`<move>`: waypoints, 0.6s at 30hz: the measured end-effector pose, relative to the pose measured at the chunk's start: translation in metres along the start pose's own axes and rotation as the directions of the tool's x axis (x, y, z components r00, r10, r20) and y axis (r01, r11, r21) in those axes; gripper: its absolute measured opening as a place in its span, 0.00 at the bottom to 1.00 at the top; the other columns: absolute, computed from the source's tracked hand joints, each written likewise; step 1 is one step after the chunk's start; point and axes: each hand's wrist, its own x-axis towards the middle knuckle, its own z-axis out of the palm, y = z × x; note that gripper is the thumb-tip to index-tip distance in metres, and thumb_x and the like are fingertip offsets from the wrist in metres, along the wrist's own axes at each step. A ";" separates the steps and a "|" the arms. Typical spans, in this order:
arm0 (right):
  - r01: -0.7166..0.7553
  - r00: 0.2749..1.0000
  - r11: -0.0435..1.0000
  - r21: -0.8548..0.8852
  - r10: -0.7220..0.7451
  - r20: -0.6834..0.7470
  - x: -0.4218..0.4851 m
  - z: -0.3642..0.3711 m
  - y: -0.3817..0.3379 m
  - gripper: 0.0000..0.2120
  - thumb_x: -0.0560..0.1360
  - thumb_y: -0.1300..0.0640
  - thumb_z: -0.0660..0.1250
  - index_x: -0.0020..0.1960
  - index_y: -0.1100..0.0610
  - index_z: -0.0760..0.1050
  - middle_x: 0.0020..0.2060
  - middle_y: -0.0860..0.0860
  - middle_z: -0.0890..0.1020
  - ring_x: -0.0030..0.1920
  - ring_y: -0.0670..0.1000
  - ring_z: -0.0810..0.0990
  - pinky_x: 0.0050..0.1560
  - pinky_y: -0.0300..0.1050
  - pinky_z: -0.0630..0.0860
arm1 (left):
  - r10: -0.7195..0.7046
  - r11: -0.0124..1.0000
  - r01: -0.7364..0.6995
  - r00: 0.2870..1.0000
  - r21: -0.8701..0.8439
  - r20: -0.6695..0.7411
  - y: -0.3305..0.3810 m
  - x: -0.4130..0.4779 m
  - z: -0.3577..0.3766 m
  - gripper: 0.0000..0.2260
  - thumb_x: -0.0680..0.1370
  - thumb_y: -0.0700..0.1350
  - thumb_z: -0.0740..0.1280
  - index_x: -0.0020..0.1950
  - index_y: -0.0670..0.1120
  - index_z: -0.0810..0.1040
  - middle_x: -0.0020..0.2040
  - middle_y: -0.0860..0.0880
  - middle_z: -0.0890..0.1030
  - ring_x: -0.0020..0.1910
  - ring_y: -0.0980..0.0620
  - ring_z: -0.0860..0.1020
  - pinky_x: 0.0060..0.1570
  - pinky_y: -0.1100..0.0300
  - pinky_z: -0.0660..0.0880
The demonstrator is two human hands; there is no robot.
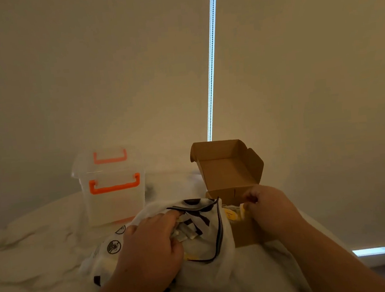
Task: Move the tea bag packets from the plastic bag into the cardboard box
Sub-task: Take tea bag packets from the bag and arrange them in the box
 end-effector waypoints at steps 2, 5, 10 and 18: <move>-0.003 1.000 1.000 0.003 0.003 -0.014 0.000 0.000 0.002 0.13 0.77 0.53 0.66 0.61 0.45 0.77 0.54 0.45 0.79 0.50 0.45 0.75 0.50 0.40 0.73 | -0.002 1.000 0.002 1.000 -0.005 0.000 0.001 0.000 -0.001 0.20 0.75 0.50 0.60 0.66 0.64 0.66 0.54 0.65 0.74 0.57 0.61 0.70 0.61 0.55 0.63; 0.032 0.996 0.998 0.046 -0.027 -0.090 -0.004 -0.003 -0.002 0.10 0.78 0.54 0.65 0.59 0.47 0.78 0.48 0.43 0.79 0.46 0.44 0.76 0.43 0.37 0.71 | -0.005 1.000 0.005 1.000 -0.018 -0.003 0.001 0.000 -0.002 0.21 0.75 0.49 0.59 0.66 0.64 0.66 0.55 0.65 0.74 0.58 0.60 0.71 0.63 0.54 0.64; 0.366 0.892 0.908 0.206 -0.279 -0.355 -0.036 -0.024 -0.037 0.03 0.77 0.55 0.66 0.48 0.49 0.78 0.40 0.43 0.79 0.40 0.41 0.76 0.37 0.32 0.69 | -0.012 1.000 0.012 1.000 -0.023 -0.011 0.001 -0.001 -0.003 0.23 0.76 0.48 0.59 0.70 0.63 0.62 0.63 0.64 0.72 0.64 0.59 0.68 0.64 0.54 0.61; 0.576 0.787 0.795 0.189 -0.602 0.133 -0.082 -0.013 -0.085 0.10 0.78 0.52 0.65 0.54 0.41 0.81 0.45 0.33 0.79 0.51 0.37 0.77 0.48 0.27 0.72 | 0.045 0.993 -0.058 0.992 0.104 0.120 -0.001 -0.001 -0.005 0.20 0.73 0.54 0.63 0.65 0.62 0.67 0.62 0.62 0.68 0.65 0.55 0.65 0.63 0.52 0.59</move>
